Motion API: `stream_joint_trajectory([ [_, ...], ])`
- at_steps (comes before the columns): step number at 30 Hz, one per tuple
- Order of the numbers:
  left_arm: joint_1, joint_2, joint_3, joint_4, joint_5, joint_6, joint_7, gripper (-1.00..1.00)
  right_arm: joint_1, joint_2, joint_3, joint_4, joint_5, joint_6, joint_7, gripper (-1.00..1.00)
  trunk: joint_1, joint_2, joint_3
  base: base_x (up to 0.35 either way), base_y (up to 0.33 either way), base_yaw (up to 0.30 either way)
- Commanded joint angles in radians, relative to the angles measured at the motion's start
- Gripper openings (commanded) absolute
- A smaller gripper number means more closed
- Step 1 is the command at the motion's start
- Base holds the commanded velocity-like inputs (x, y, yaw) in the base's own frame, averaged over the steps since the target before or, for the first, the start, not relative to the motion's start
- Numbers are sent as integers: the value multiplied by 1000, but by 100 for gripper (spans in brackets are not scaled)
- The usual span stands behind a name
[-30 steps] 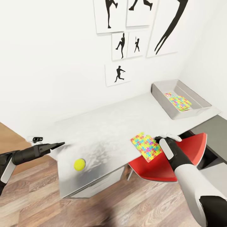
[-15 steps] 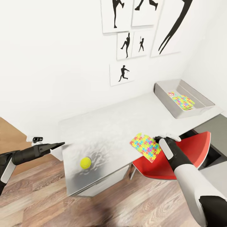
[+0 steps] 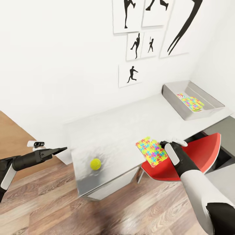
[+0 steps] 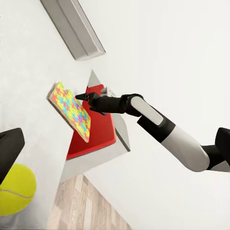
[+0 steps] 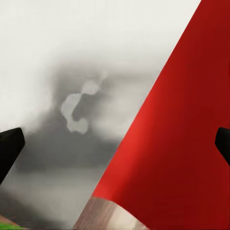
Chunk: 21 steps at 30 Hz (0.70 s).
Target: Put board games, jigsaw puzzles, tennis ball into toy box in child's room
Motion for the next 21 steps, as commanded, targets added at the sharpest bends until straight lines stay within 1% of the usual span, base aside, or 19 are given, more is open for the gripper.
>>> stream_joint_trajectory([
  [1, -1, 0, -1, 0, 0, 11, -4, 100, 0, -1, 5, 24, -26, 2, -6, 100, 1, -1, -2, -107, 157, 0],
  [6, -1, 1, -1, 0, 0, 11, -4, 100, 0, -1, 5, 24, -26, 2, -6, 100, 1, -1, -2, -56, 90, 0],
  [11, -1, 1, -1, 0, 0, 11, -4, 100, 0, -1, 6, 24, -26, 2, -6, 100, 1, -1, -2, -89, 154, 0],
  [21, -1, 0, -1, 3, 0, 11, -4, 100, 0, -1, 0, 16, -26, 2, -8, 100, 1, -1, 0, -45, 71, -9],
])
